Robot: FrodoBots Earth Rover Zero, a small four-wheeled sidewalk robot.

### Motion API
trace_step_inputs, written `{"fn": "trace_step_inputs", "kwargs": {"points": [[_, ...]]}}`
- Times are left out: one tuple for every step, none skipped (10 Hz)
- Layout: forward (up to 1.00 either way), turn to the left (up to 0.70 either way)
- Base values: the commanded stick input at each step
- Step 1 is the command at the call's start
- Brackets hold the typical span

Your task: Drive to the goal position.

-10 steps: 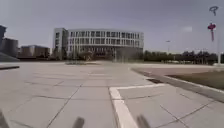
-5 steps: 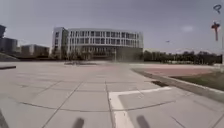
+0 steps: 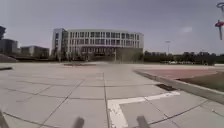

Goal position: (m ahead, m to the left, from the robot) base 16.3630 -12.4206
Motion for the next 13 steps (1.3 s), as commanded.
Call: {"fn": "trace_step_inputs", "kwargs": {"points": [[0.70,0.00],[0.70,0.00],[0.70,0.00],[0.70,0.00],[0.70,0.00],[0.70,0.00],[0.70,0.00],[0.70,0.00],[0.70,0.00],[0.70,0.00],[0.70,0.00],[0.70,0.00],[0.70,0.00]]}}
